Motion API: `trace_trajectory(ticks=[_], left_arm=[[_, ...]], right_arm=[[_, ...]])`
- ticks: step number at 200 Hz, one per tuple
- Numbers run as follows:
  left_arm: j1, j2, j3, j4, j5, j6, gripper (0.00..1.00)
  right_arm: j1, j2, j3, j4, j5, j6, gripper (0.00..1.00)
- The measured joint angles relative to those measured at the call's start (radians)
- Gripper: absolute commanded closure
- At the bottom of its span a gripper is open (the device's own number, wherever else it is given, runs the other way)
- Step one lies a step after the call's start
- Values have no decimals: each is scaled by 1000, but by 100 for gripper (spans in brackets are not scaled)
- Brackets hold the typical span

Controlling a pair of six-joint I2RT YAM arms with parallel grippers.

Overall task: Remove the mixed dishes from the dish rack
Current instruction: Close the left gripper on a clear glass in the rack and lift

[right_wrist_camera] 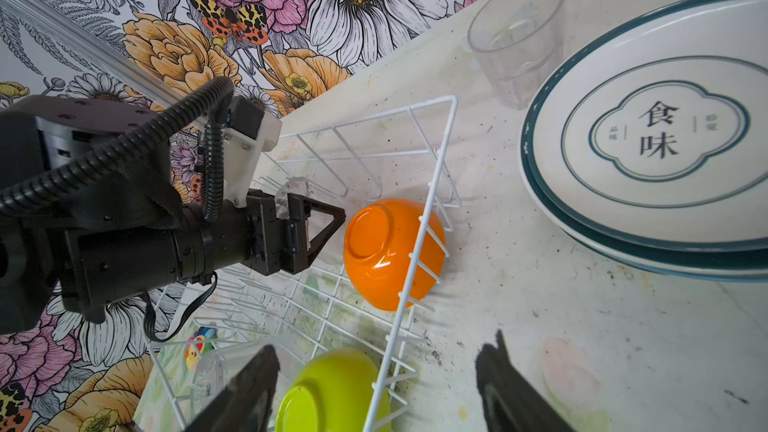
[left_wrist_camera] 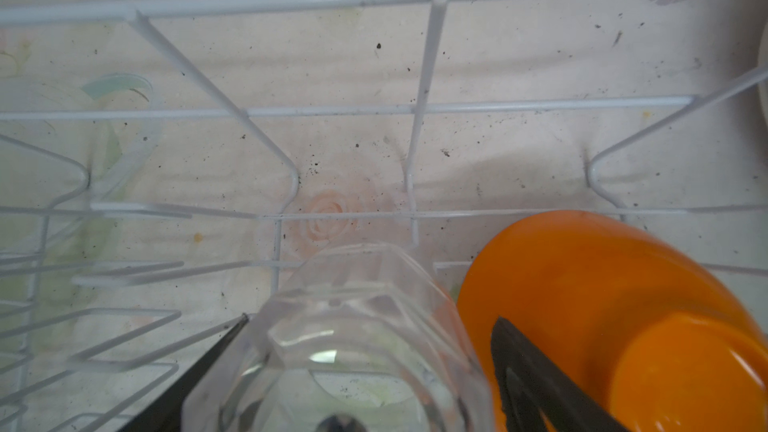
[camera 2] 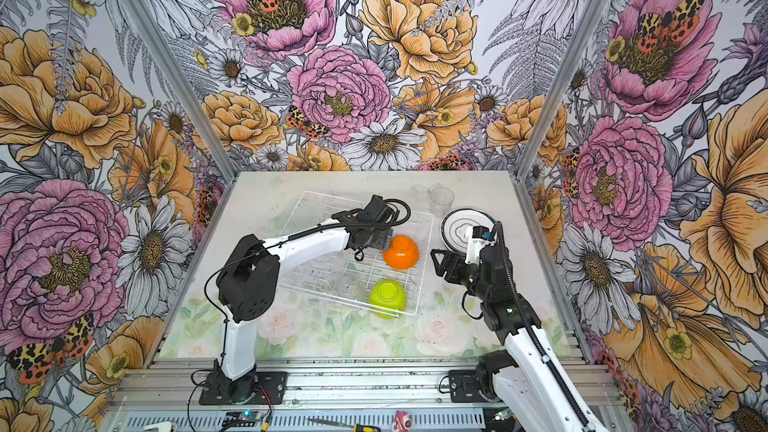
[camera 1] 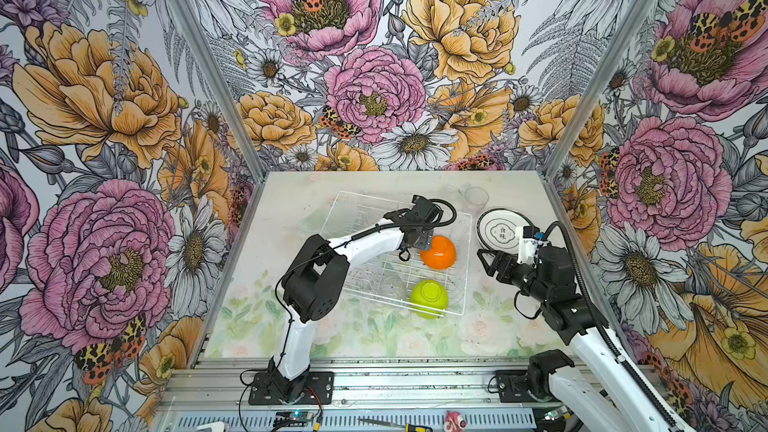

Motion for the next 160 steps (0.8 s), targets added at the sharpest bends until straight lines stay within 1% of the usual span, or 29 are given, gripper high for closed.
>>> trace_trajectory(ticks=[20, 46, 67, 92, 136, 160], left_arm=[[0, 0, 0, -6, -6, -2, 31], [0, -4, 0, -12, -10, -6, 37], [0, -9, 0, -19, -10, -6, 39], [3, -45, -14, -33, -10, -6, 39], [3, -203, -57, -34, -27, -10, 39], [3, -304, -111, 3, -27, -21, 40]], right_arm=[[0, 0, -12, 1, 0, 0, 24], [0, 0, -16, 2, 0, 0, 24], [0, 0, -16, 2, 0, 0, 24], [0, 0, -16, 2, 0, 0, 24], [0, 8, -16, 2, 0, 0, 24], [0, 8, -19, 6, 0, 0, 24]])
